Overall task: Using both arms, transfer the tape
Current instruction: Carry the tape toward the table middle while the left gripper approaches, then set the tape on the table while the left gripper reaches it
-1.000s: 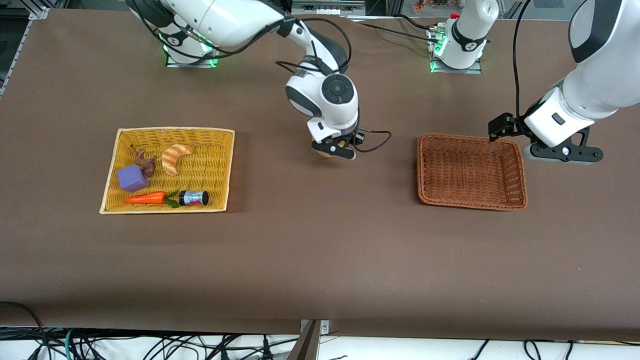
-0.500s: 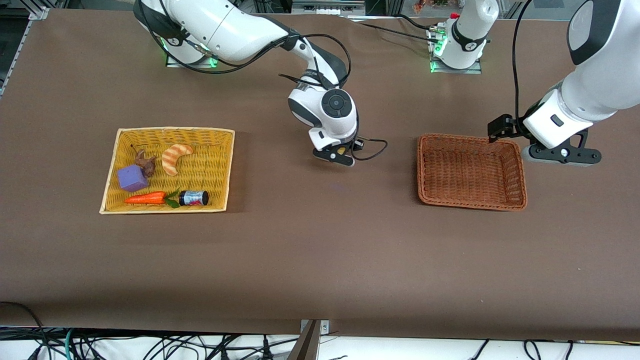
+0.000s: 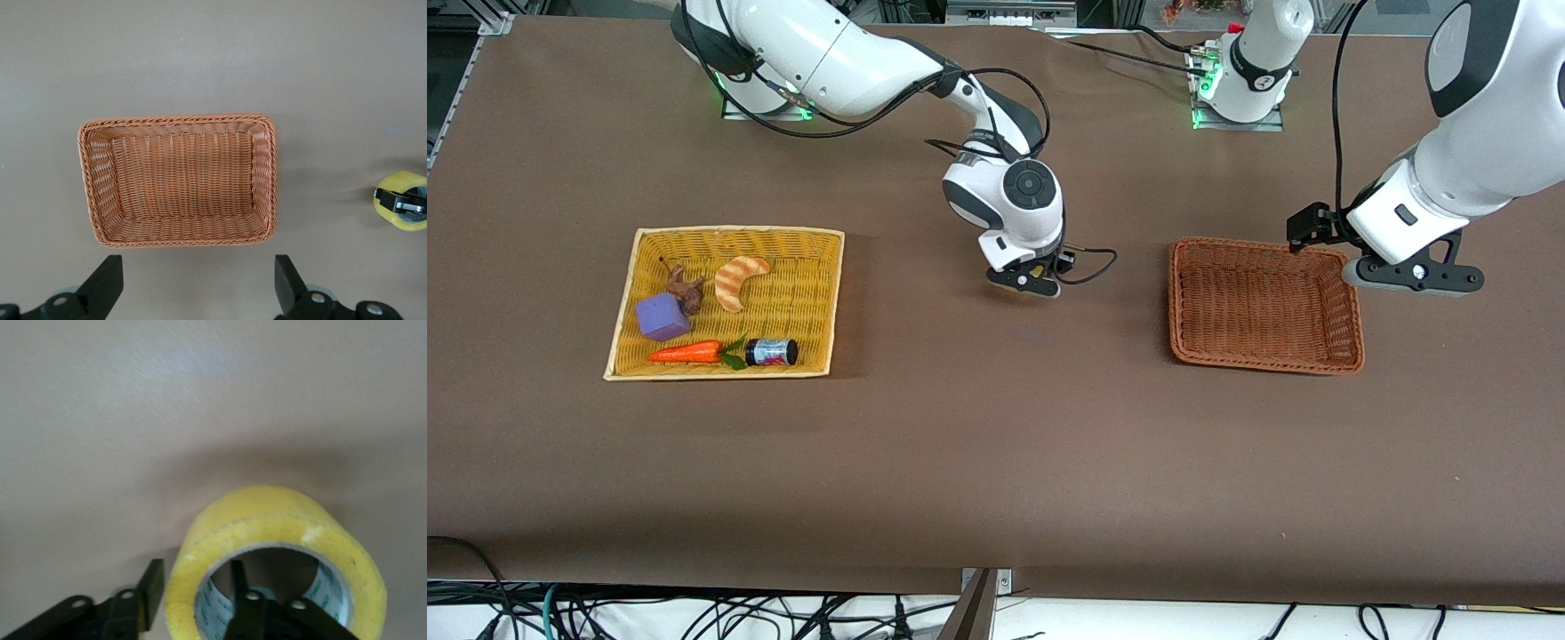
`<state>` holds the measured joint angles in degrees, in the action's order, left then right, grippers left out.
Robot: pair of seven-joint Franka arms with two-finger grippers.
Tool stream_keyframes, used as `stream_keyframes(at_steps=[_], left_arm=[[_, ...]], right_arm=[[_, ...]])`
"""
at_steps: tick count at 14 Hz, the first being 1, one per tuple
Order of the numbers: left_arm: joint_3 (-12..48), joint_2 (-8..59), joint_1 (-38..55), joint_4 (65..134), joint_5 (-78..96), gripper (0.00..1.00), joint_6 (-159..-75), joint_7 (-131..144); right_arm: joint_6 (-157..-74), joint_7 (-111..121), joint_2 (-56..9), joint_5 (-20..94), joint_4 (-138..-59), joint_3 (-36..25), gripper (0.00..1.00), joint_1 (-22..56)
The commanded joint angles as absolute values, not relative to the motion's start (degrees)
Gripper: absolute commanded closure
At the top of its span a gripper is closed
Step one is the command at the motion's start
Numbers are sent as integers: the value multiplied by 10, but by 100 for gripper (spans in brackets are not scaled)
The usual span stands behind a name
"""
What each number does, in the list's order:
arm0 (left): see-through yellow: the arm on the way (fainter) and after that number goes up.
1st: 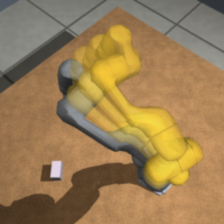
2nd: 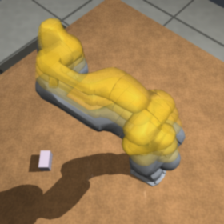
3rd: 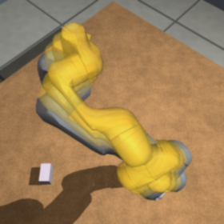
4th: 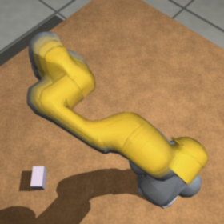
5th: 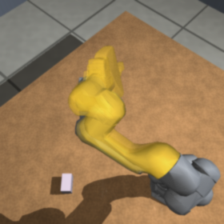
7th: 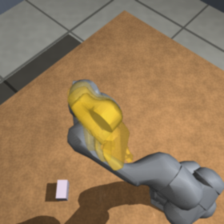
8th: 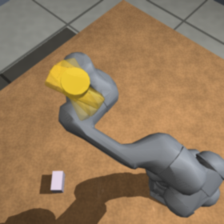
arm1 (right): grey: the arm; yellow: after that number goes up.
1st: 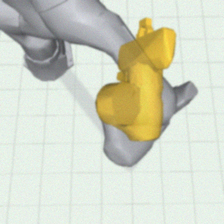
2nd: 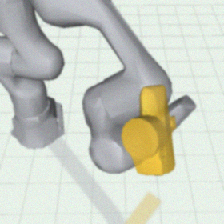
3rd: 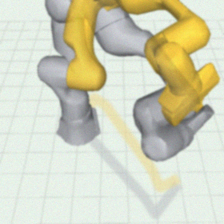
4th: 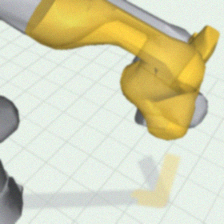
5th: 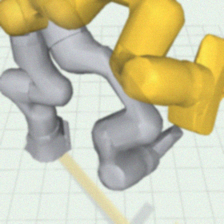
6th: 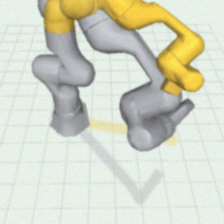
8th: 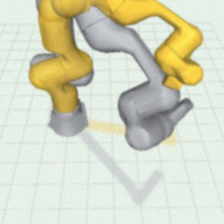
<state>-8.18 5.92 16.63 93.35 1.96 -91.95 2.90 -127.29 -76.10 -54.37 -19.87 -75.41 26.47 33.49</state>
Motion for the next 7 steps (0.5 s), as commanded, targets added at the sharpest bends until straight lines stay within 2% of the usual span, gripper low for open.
stream_keyframes(at_steps=[1, 5, 7], left_arm=[[-77, 54, 162, 941, 28, 0, -926, 22], [-69, 73, 167, 940, 90, 0, -937, 53], [-19, 89, 169, 941, 92, 0, -968, 129]], right_arm=[[-1247, -755, -498, -214, -741, 265, 0, 333], [-1131, -643, -389, -194, -744, 266, 0, 274], [-1044, -525, -346, -192, -744, 266, 0, 226]])
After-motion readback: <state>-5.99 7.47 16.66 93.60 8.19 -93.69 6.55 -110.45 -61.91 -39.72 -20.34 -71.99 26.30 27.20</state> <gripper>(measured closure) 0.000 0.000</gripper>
